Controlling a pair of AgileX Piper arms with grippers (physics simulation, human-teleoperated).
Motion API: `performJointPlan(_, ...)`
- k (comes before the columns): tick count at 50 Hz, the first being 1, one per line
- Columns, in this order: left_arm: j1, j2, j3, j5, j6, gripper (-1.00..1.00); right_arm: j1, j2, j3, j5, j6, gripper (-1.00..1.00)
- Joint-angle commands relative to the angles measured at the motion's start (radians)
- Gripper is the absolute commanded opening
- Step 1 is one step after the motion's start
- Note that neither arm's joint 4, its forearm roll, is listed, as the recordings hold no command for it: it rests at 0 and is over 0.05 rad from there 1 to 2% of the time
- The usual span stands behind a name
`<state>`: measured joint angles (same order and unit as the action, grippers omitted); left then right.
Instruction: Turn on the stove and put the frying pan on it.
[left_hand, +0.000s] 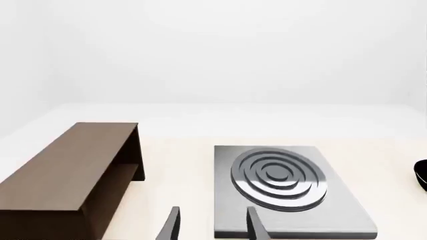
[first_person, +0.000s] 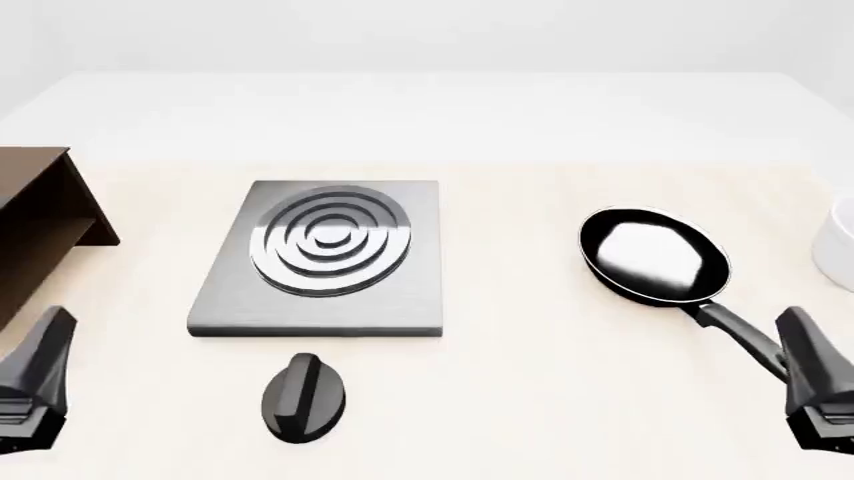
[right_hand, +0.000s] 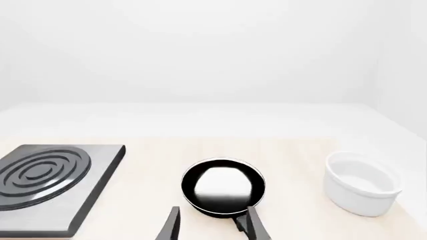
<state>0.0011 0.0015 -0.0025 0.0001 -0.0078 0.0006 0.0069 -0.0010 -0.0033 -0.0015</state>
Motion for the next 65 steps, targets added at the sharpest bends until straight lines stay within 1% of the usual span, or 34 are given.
performJointPlan(1, 0.018, 0.003, -0.023, 0.012, -0.036, 1.0, 0.001, 0.024, -0.001, -0.016, -0.011, 1.0)
performJointPlan(3, 0.036, 0.0, -0.057, 0.048, -0.025, 1.0, -0.001, 0.019, -0.002, -0.01, -0.015, 1.0)
performJointPlan(4, 0.04, -0.001, -0.107, 0.081, -0.026, 1.0, -0.004, 0.027, -0.001, -0.017, -0.014, 1.0)
performJointPlan(6, -0.011, -0.001, -0.19, 0.141, -0.012, 1.0, -0.005, 0.042, -0.001, -0.031, -0.014, 1.0)
performJointPlan(7, -0.011, -0.001, -0.191, 0.142, -0.012, 1.0, -0.005, 0.043, -0.001, -0.032, -0.014, 1.0)
performJointPlan(8, -0.011, -0.001, -0.262, 0.19, 0.033, 1.0, -0.006, 0.058, 0.0, -0.045, -0.014, 1.0)
performJointPlan(9, -0.027, -0.001, -0.312, 0.237, 0.012, 1.0, -0.004, 0.061, 0.0, -0.047, -0.012, 1.0)
performJointPlan(11, -0.036, -0.001, -0.395, 0.327, 0.058, 1.0, -0.004, 0.071, 0.0, -0.051, -0.011, 1.0)
performJointPlan(12, -0.049, -0.001, -0.452, 0.396, 0.012, 1.0, -0.004, 0.08, 0.0, -0.061, -0.013, 1.0)
performJointPlan(14, -0.05, -0.001, -0.474, 0.425, 0.006, 1.0, -0.008, 0.057, 0.0, -0.045, -0.029, 1.0)
performJointPlan(15, -0.081, -0.001, -0.546, 0.505, 0.0, 1.0, -0.007, 0.049, 0.0, -0.037, -0.029, 1.0)
performJointPlan(18, -0.099, 0.032, -0.591, 0.576, 0.058, 1.0, -0.011, 0.072, 0.0, -0.053, -0.024, 1.0)
performJointPlan(19, -0.11, 0.053, -0.605, 0.598, 0.053, 1.0, -0.011, 0.078, 0.0, -0.058, -0.024, 1.0)
performJointPlan(20, -0.112, 0.089, -0.613, 0.614, 0.023, 1.0, -0.011, 0.084, 0.0, -0.062, -0.022, 1.0)
performJointPlan(21, -0.126, 0.106, -0.611, 0.624, 0.009, 1.0, -0.014, 0.089, 0.0, -0.067, -0.025, 1.0)
performJointPlan(23, -0.14, 0.15, -0.599, 0.646, 0.064, 1.0, -0.014, 0.094, 0.001, -0.069, -0.027, 1.0)
performJointPlan(25, -0.146, 0.214, -0.601, 0.683, 0.024, 1.0, -0.014, 0.086, 0.001, -0.06, -0.027, 1.0)
performJointPlan(26, -0.143, 0.231, -0.596, 0.692, 0.022, 1.0, -0.014, 0.088, 0.001, -0.062, -0.027, 1.0)
performJointPlan(29, -0.158, 0.288, -0.558, 0.709, -0.032, 1.0, -0.014, 0.078, 0.0, -0.055, -0.025, 1.0)
performJointPlan(33, -0.141, 0.33, -0.514, 0.718, -0.008, 1.0, -0.017, 0.087, 0.0, -0.061, -0.021, 1.0)
performJointPlan(35, -0.163, 0.374, -0.453, 0.689, -0.043, 1.0, -0.022, 0.082, 0.0, -0.057, -0.023, 1.0)
performJointPlan(39, -0.181, 0.409, -0.396, 0.651, -0.045, 1.0, -0.026, 0.086, 0.0, -0.059, -0.024, 1.0)
performJointPlan(40, -0.191, 0.42, -0.384, 0.639, -0.066, 1.0, -0.026, 0.082, 0.0, -0.056, -0.024, 1.0)
performJointPlan(41, -0.2, 0.459, -0.345, 0.6, -0.056, 1.0, -0.027, 0.083, 0.0, -0.056, -0.024, 1.0)
performJointPlan(44, -0.21, 0.5, -0.309, 0.557, -0.05, 1.0, -0.029, 0.081, 0.0, -0.054, -0.025, 1.0)
performJointPlan(45, -0.239, 0.527, -0.282, 0.525, -0.078, 1.0, -0.031, 0.08, 0.0, -0.051, -0.024, 1.0)
performJointPlan(48, -0.227, 0.536, -0.26, 0.506, -0.047, 1.0, -0.039, 0.08, 0.001, -0.05, -0.035, 1.0)
performJointPlan(50, -0.24, 0.558, -0.237, 0.475, -0.069, 1.0, -0.043, 0.095, 0.001, -0.06, -0.032, 1.0)
performJointPlan(52, -0.239, 0.557, -0.234, 0.474, -0.067, 1.0, -0.043, 0.101, 0.001, -0.066, -0.028, 1.0)
performJointPlan(53, -0.262, 0.576, -0.214, 0.451, -0.105, 1.0, -0.044, 0.1, 0.001, -0.063, -0.026, 1.0)
performJointPlan(55, -0.255, 0.576, -0.201, 0.44, -0.093, 1.0, -0.045, 0.09, 0.001, -0.054, -0.027, 1.0)
performJointPlan(60, -0.262, 0.594, -0.174, 0.41, -0.107, 1.0, -0.046, 0.081, 0.001, -0.044, -0.031, 1.0)
performJointPlan(62, -0.281, 0.611, -0.157, 0.385, -0.134, 1.0, -0.046, 0.085, 0.001, -0.048, -0.029, 1.0)
performJointPlan(65, -0.281, 0.621, -0.149, 0.367, -0.127, 1.0, -0.048, 0.093, 0.001, -0.055, -0.027, 1.0)
